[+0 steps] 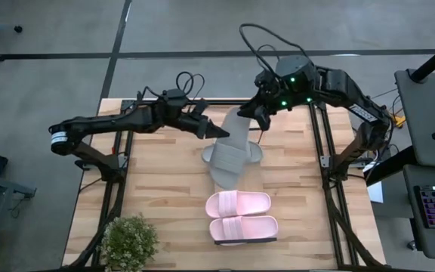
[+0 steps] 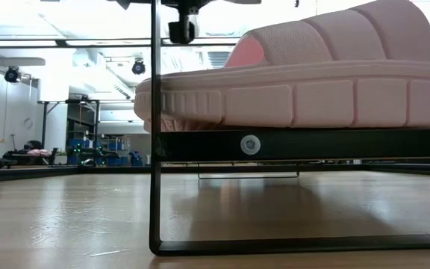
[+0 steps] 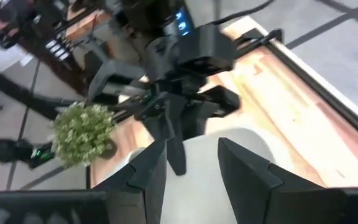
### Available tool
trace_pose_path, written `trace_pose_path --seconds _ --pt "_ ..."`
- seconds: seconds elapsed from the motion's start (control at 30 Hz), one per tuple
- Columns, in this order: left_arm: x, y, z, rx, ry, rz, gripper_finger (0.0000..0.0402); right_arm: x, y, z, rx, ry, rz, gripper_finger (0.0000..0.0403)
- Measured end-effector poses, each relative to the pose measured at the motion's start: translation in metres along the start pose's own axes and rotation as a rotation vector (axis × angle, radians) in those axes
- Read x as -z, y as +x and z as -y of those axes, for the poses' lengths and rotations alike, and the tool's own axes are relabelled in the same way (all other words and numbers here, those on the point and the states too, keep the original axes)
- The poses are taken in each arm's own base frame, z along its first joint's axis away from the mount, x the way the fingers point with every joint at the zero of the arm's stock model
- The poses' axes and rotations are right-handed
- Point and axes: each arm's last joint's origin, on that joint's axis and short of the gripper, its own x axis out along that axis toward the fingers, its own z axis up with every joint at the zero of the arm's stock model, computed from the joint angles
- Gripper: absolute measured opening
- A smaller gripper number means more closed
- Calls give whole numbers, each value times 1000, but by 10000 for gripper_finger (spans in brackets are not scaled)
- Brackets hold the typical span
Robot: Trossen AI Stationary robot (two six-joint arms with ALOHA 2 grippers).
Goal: Pick and place slides into the shelf
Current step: Put the gray slide on the shelf
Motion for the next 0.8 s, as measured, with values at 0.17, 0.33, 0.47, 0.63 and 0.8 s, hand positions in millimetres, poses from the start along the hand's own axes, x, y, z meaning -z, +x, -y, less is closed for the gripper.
trace_pose_path --seconds 0.17,0.33,0.47,0.63,0.8 --pt "4 -12 1 -112 28 20 51 -1 -12 2 59 52 51 137" --pt "2 -23 7 -160 51 97 51 -1 -17 2 94 102 82 137" --pt "0 -34 15 -191 68 186 51 -1 -16 2 93 130 84 137" --pt "3 -48 17 -251 81 286 51 2 -12 4 91 150 86 137" --pt "13 -65 11 -314 73 360 51 5 0 7 83 172 100 137"
